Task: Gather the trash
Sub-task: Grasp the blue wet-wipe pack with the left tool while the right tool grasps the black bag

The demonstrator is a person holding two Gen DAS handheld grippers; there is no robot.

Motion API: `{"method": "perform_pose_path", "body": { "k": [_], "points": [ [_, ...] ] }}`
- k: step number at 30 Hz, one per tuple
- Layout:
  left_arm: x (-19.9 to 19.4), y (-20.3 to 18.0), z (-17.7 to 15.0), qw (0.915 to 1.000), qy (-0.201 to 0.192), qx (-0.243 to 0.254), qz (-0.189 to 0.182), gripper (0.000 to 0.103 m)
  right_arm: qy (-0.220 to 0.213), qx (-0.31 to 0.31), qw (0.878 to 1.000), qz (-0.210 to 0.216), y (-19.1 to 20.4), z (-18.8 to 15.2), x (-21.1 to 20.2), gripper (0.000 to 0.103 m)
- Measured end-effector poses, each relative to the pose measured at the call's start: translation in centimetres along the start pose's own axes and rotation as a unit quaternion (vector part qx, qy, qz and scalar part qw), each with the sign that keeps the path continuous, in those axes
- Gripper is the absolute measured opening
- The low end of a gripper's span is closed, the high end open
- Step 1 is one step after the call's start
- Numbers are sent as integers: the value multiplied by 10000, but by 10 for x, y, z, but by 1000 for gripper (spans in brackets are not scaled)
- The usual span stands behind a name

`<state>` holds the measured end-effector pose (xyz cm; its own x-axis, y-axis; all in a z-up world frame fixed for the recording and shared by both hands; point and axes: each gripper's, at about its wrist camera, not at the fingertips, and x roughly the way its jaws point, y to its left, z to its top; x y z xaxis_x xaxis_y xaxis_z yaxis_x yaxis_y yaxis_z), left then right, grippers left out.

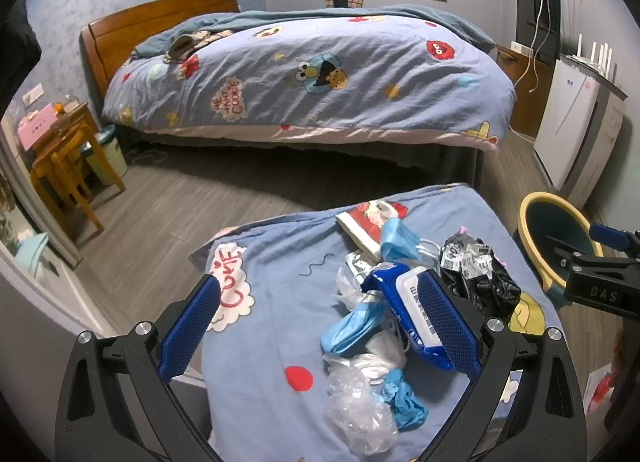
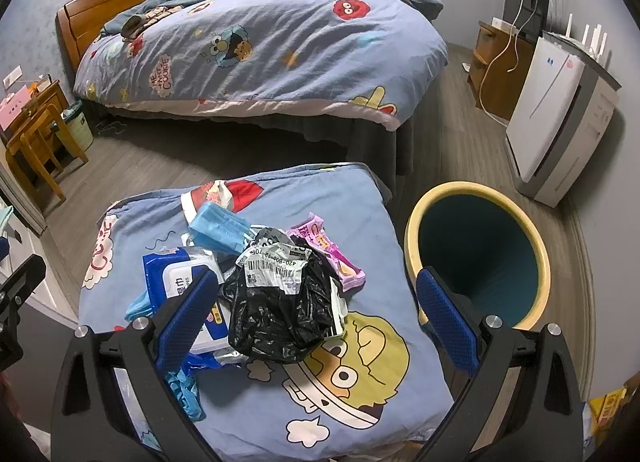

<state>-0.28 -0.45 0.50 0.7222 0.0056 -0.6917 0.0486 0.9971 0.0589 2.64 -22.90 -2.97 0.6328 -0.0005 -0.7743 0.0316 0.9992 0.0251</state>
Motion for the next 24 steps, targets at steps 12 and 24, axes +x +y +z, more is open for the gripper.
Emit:
{"method": "perform_pose_path", "body": {
  "k": [12,24],
  "points": [
    [25,7,-9,9996,271,15,-59,98,304,219,9993,72,-12,-4,21,97],
    [66,-9,-18,9968,763,228,-96,98,757,207,9962,390,-27,-17,71,97]
  ]
}}
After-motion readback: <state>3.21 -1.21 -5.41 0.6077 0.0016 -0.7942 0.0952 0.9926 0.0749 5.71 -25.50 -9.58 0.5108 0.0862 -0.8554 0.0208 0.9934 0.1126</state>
